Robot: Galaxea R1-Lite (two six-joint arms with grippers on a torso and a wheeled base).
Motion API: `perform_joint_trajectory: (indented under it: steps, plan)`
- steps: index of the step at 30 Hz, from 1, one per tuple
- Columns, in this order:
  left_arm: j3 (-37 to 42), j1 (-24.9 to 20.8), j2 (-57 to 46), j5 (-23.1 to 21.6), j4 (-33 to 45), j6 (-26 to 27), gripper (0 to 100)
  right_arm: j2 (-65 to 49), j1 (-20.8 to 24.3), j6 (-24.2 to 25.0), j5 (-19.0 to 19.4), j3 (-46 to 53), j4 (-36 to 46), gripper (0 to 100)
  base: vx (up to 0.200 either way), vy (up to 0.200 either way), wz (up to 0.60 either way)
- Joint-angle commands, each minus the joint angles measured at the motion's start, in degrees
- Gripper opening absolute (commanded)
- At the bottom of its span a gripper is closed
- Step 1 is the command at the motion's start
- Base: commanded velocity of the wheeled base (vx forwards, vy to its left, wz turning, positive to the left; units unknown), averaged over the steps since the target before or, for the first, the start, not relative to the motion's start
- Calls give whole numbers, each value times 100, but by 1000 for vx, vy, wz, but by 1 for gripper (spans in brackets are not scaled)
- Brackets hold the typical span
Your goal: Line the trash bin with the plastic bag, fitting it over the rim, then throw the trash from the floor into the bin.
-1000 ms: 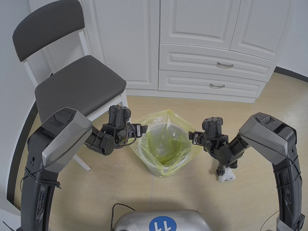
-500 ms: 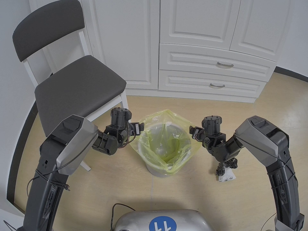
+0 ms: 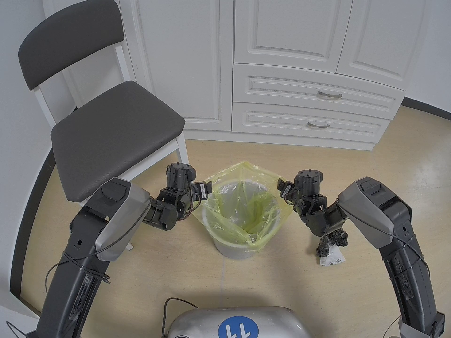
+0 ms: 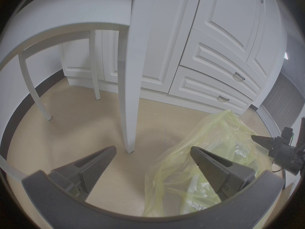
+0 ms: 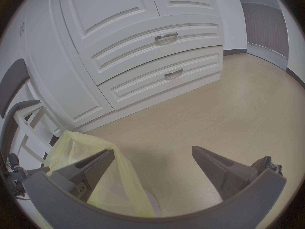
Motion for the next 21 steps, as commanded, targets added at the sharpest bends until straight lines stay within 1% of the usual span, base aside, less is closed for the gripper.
perform_joint_trajectory:
  steps: [1, 8, 11, 15, 21]
  plan:
    - [-75, 11, 129, 7, -3, -8, 100, 339, -20, 6, 15, -335, 1, 100, 0, 0, 0]
    - [-268, 64, 279, 7, 49, -8, 100, 612, -46, 32, 24, -695, 89, 100, 0, 0, 0]
    - [-488, 125, 393, 34, 331, -17, 100, 744, -46, 23, 15, -810, 124, 100, 0, 0, 0]
    - [-699, 187, 551, 122, 506, -8, 100, 788, -55, 15, 32, -845, 230, 100, 0, 0, 0]
    - [-664, 187, 551, 131, 568, -8, 100, 796, -99, 15, 24, -889, 362, 100, 0, 0, 0]
